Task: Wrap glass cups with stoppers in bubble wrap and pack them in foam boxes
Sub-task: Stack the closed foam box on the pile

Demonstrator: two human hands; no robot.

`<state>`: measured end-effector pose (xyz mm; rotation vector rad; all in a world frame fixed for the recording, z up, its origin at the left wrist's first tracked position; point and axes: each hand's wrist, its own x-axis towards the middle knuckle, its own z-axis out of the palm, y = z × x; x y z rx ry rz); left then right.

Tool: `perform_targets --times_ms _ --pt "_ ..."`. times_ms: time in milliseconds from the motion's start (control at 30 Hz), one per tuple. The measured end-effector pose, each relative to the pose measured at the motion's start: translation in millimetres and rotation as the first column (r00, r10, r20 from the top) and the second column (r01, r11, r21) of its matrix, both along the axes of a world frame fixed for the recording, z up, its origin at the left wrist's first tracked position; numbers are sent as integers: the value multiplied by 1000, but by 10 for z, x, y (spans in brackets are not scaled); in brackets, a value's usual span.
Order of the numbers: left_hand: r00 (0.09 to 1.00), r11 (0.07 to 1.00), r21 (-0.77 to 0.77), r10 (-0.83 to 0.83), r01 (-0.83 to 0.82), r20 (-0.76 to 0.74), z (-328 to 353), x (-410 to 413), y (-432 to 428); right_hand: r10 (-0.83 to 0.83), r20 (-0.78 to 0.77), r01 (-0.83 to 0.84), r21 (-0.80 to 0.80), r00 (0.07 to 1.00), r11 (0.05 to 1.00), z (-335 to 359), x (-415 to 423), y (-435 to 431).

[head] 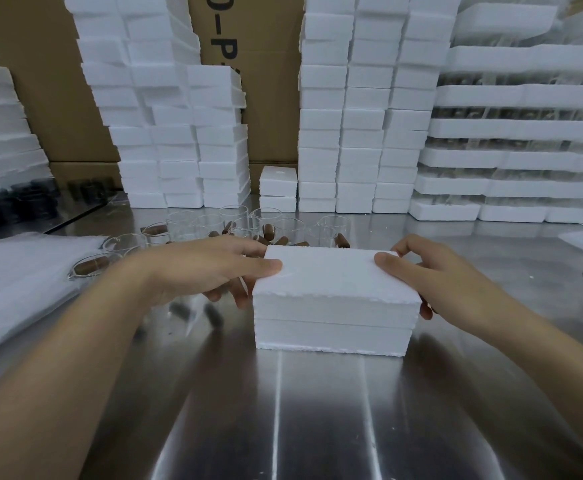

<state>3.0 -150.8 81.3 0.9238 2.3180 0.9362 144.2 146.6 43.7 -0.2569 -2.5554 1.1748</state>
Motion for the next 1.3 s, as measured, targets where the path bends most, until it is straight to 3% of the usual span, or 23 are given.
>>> perform_targets --times_ms 700,867,933,1133,1300 --pt "986 997 23 71 -75 148 -22 10 22 -12 75 18 -80 997 997 56 42 -21" --pt "977 990 31 127 -135 172 -19 29 45 70 390 -48 -65 918 997 67 49 28" --pt "971 987 9 158 -162 181 -15 48 59 83 449 -55 -76 890 996 66 48 49" --pt "956 974 -9 224 -226 190 -13 90 125 126 430 -55 -173 894 983 65 67 35" --pt "950 944 118 298 -307 91 -95 124 307 187 401 -82 -266 897 960 83 105 56"
